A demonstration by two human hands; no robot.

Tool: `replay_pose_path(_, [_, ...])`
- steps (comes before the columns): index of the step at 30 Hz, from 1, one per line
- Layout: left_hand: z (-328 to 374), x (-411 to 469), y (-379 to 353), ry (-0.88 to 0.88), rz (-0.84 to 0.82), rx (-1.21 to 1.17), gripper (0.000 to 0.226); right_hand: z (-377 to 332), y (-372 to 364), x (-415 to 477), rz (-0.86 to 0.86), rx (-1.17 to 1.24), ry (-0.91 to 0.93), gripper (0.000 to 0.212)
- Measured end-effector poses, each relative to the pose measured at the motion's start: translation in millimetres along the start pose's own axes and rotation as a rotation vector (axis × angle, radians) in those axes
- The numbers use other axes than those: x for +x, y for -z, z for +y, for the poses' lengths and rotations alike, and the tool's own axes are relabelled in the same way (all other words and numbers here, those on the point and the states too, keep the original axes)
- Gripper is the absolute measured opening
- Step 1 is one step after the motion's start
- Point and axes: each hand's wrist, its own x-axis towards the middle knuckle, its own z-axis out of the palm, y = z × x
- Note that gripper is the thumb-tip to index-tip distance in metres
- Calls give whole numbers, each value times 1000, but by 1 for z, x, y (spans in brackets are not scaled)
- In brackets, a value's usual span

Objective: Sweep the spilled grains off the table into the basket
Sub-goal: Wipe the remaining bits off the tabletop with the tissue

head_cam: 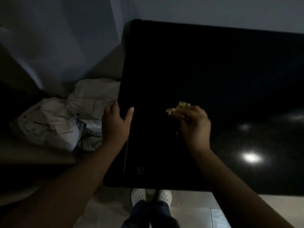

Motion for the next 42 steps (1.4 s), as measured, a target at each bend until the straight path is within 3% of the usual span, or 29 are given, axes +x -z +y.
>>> replay_pose_path(3, [1,-2,0,-4,17,31,60,-9,-7,-56,-49,-75,129,25])
replay_pose_path(7, [3,-4,0,-31,39,78,51,-17,6,-83,-152,22,78,24])
replay_pose_path(14, [4,-5,-1,-47,45,80,49,-1,13,-57,41,-21,-22,24])
replay_pose_path(19, [5,-5,2,-29,13,57,64,-5,2,-110,-37,-91,97,30])
replay_pose_path(23, [5,-5,3,-16,-2,82,52,-13,0,-138,-53,-52,80,19])
replay_pose_path(28, [6,-5,5,4,-39,78,54,-22,7,-149,-168,35,26,16])
replay_pose_path(30, [7,-6,8,3,-73,51,56,-30,15,-144,-179,91,-30,16])
replay_pose_path(36, [15,-11,14,12,-66,-18,59,-51,28,-72,-1,166,-126,21])
replay_pose_path(42, [19,8,18,57,-19,-129,81,-48,24,26,68,278,-217,15])
